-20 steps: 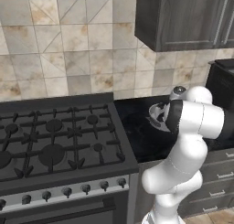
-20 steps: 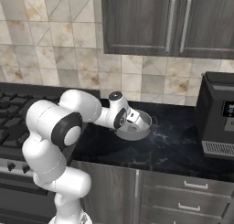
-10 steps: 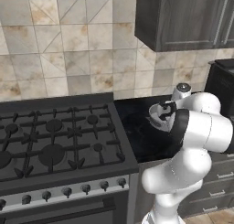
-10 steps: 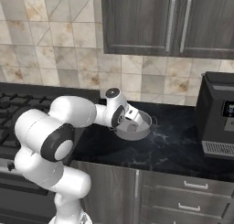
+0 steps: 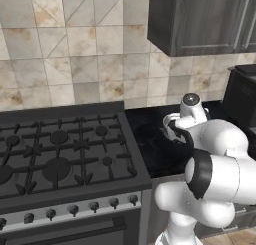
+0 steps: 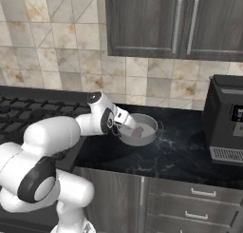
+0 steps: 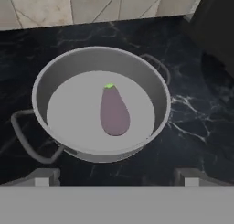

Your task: Turn on the sink faucet. Then move the eggplant from the counter to the sink. Turn off the sink. Move the vegetable from the sink to the pot next to the stove. Finally move the pot to the front right burner.

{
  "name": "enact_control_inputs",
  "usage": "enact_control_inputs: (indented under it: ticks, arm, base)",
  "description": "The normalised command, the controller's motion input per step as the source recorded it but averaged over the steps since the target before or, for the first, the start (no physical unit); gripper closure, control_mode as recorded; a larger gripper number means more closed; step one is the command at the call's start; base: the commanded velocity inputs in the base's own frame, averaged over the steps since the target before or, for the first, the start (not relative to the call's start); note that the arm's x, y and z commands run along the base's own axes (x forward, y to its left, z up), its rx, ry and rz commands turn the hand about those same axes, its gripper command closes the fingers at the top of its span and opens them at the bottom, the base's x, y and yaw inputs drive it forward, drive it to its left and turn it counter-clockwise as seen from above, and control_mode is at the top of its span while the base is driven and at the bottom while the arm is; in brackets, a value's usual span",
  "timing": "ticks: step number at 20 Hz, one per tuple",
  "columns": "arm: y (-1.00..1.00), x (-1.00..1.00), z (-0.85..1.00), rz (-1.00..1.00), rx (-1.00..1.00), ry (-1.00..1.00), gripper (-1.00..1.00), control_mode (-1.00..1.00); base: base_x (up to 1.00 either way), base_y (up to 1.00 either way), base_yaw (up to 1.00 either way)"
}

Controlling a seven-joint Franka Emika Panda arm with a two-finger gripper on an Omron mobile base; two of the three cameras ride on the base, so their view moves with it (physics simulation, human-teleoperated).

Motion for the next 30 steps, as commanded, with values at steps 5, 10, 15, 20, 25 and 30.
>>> enact_control_inputs:
  ticks: [5,10,15,20,25,30]
  arm:
    - [0.6,-0.17,0.08,0.05,-0.2,0.09,-1.0,-1.0]
    - [0.52,-0.02,0.05,0.08,-0.21,0.18,-1.0,-1.0]
    - [0.2,0.21,0.0,0.07,-0.14,0.2,-1.0,-1.0]
    - [0.05,0.44,-0.18,0.06,-0.07,0.12,-1.0,-1.0]
    - [0.0,0.29,-0.42,0.05,-0.02,0.04,-1.0,-1.0]
    - [0.0,0.35,-0.34,0.02,0.0,0.0,-1.0,-1.0]
  base:
    - [0.0,0.0,0.0]
    - [0.0,0.0,0.0]
    - [0.0,0.0,0.0]
    - [0.0,0.0,0.0]
    - [0.0,0.0,0.0]
    - [0.0,0.0,0.0]
